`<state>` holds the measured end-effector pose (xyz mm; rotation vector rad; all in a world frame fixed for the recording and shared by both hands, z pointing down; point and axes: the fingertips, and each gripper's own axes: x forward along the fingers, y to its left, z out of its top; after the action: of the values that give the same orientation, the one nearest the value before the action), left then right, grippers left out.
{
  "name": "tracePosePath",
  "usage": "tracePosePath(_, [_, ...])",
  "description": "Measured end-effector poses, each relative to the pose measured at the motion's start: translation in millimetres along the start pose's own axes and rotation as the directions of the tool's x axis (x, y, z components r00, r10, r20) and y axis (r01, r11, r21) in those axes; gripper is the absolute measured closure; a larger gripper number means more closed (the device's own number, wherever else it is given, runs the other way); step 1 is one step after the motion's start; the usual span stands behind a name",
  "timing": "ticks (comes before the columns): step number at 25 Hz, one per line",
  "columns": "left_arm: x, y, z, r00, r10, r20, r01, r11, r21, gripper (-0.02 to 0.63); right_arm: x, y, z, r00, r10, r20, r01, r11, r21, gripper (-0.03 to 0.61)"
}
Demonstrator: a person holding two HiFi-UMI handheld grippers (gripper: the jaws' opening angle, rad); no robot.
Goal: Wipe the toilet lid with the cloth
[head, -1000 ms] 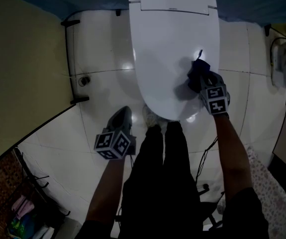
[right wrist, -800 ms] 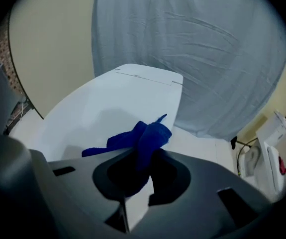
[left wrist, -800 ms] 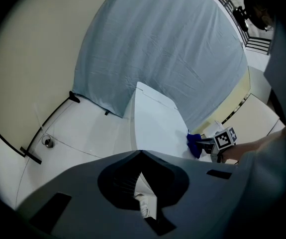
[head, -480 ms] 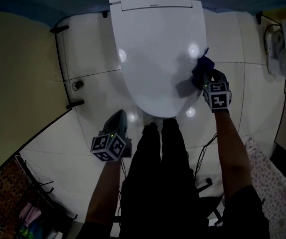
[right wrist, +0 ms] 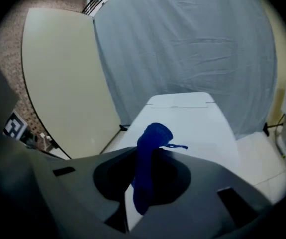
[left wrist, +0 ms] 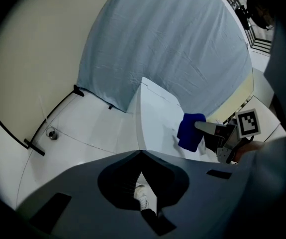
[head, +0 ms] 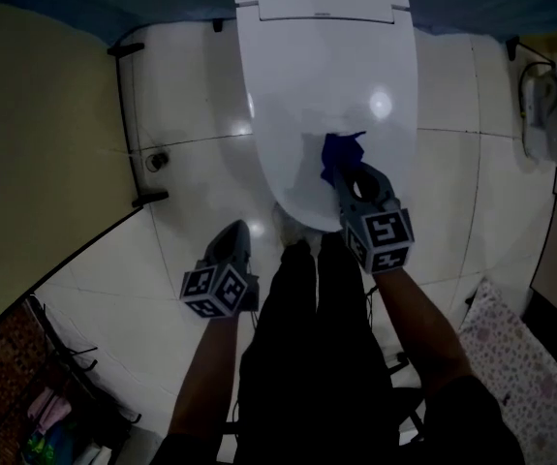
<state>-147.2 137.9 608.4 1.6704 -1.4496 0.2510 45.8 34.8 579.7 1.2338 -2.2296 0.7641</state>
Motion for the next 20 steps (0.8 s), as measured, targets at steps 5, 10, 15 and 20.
tracePosePath(5, [-13, 11, -7, 1.0, 0.018, 0.004, -0.018, 1.0, -0.018, 0.621, 43, 109, -24, 0.972, 0.217, -0.083, -0.216, 0.976, 0.021, 0.528])
tracePosePath(10, [-19, 24, -16, 0.999, 0.034, 0.005, -0.034, 0.999, -0.042, 0.621, 84, 108, -85, 0.953, 0.129, -0.273, -0.157, 0.984, -0.083, 0.528])
tracePosePath(15, [-18, 28, -26, 0.999, 0.031, -0.015, -0.031, 0.998, -0.046, 0.621, 61, 81, -108, 0.948, 0.11, -0.299, -0.163, 0.973, -0.161, 0.526])
tracePosePath(20, [-11, 16, -25, 1.0, -0.002, -0.028, 0.001, 1.0, -0.022, 0.621, 29, 24, -114, 0.958, 0.03, -0.284, -0.085, 0.979, -0.185, 0.526])
